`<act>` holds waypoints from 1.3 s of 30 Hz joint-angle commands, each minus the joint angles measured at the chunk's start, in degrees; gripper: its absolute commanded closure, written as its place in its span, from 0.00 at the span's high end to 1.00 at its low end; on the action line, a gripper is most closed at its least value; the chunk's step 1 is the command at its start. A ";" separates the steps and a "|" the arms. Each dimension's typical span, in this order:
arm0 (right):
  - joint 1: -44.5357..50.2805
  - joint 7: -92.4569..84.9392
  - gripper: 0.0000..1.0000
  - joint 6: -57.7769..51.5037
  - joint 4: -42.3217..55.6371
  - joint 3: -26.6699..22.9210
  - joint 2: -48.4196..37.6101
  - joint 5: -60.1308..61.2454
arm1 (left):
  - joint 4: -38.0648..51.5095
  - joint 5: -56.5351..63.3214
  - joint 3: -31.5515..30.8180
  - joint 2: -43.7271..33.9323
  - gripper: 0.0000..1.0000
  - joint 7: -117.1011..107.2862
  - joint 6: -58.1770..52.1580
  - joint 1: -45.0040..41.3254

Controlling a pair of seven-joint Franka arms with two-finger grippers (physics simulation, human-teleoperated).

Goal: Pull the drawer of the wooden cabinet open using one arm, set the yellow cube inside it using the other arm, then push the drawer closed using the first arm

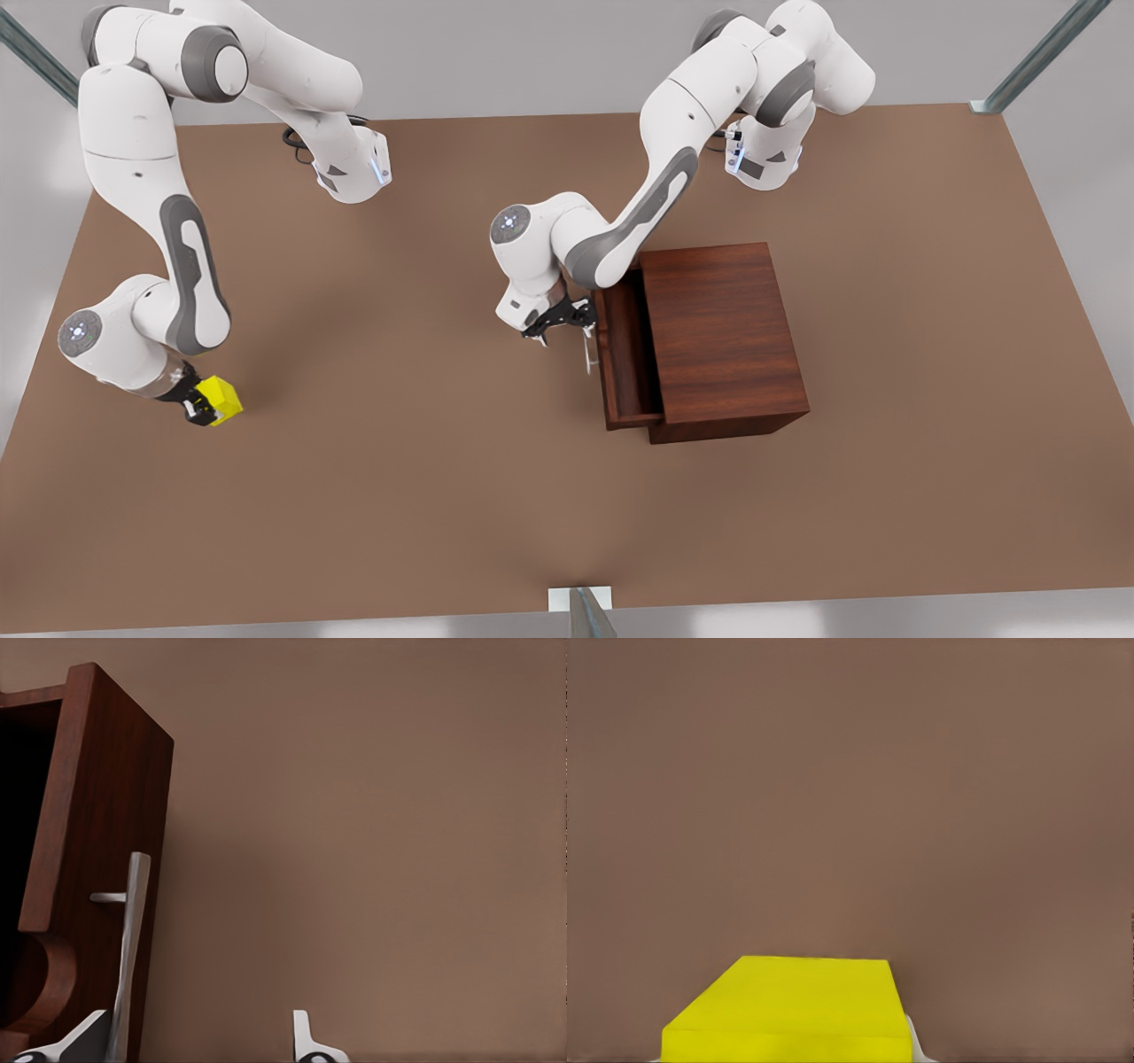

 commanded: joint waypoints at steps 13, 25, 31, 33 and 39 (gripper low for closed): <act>0.00 4.88 0.67 -16.85 8.48 0.78 -1.34 -0.66 | 4.60 -0.96 -2.34 -0.32 1.00 -4.38 -3.90 -1.74; 13.71 32.21 0.67 -37.32 21.40 0.70 -4.07 -0.40 | 4.08 -19.06 -5.06 -22.03 1.00 64.52 -32.38 44.22; 26.63 58.05 0.67 -44.45 30.72 0.52 -2.93 0.04 | -15.35 -19.94 -2.69 -34.51 1.00 64.70 -20.16 46.95; 30.23 65.60 0.67 -44.53 34.48 0.96 -0.82 2.41 | -14.91 -20.03 -2.78 -34.69 1.00 64.08 -20.16 46.69; 41.84 91.71 0.67 -44.45 45.92 0.87 6.39 5.58 | -14.38 -20.73 -3.74 -35.66 1.00 62.59 -24.82 46.25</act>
